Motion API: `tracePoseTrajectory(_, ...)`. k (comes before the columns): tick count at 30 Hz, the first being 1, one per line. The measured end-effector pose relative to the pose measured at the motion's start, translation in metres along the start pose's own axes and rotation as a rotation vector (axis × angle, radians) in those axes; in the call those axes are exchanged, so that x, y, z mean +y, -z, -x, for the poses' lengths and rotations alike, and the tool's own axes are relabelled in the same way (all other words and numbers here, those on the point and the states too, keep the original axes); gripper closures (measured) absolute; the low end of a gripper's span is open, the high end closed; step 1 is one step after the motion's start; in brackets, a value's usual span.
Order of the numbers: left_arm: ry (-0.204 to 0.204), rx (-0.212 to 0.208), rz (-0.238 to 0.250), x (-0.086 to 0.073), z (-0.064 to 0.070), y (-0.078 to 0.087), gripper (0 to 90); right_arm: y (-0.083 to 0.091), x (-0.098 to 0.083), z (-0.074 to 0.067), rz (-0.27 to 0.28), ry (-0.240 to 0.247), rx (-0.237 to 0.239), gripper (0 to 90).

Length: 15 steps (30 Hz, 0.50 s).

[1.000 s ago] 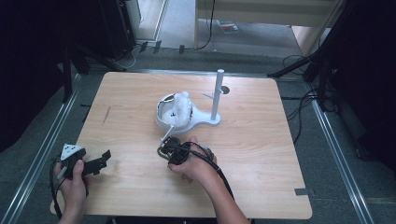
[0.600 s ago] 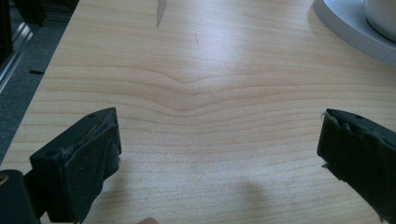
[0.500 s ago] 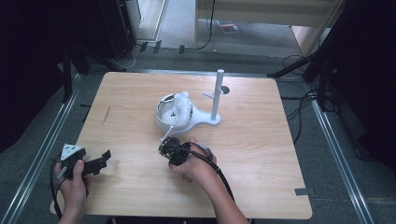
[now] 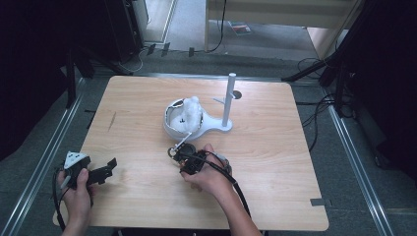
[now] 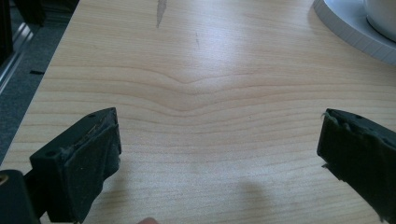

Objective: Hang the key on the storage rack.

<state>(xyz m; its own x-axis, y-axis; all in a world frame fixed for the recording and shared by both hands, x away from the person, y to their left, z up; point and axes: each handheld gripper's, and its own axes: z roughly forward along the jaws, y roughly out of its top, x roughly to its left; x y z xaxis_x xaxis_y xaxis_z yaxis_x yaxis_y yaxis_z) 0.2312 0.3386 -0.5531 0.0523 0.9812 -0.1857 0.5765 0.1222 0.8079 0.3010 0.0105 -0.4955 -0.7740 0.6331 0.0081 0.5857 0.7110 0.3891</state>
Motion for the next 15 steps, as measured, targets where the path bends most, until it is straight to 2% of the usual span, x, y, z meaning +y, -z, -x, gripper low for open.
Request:
tracePoseTrajectory(2, 0.001, 0.0, 0.001, 0.0, 0.0, 0.0, 0.4, 0.003, -0.001, 0.001, 0.014, -0.005, 0.0, 68.6)
tracePoseTrajectory(3, 0.001, 0.0, 0.001, 0.0, 0.0, 0.0, 0.4, 0.008, -0.003, 0.002, 0.049, -0.012, -0.004, 68.6)
tracePoseTrajectory(8, -0.002, 0.0, 0.002, 0.0, 0.0, 0.0, 0.4, 0.016, -0.007, 0.003, 0.093, -0.022, -0.008, 68.7)
tracePoseTrajectory(12, 0.0, 0.001, 0.003, 0.0, 0.0, 0.0, 0.4, 0.028, -0.011, 0.006, 0.161, -0.039, -0.022, 68.8)
tracePoseTrajectory(13, 0.0, 0.001, 0.003, 0.0, 0.0, 0.0, 0.4, 0.028, -0.011, 0.006, 0.161, -0.039, -0.022, 68.8)
tracePoseTrajectory(14, 0.001, 0.002, 0.004, 0.0, 0.0, 0.0, 0.4, 0.034, -0.013, 0.007, 0.194, -0.052, -0.031, 68.8)
tracePoseTrajectory(15, 0.001, 0.002, 0.004, 0.0, 0.0, 0.0, 0.4, 0.034, -0.013, 0.007, 0.194, -0.052, -0.031, 68.8)
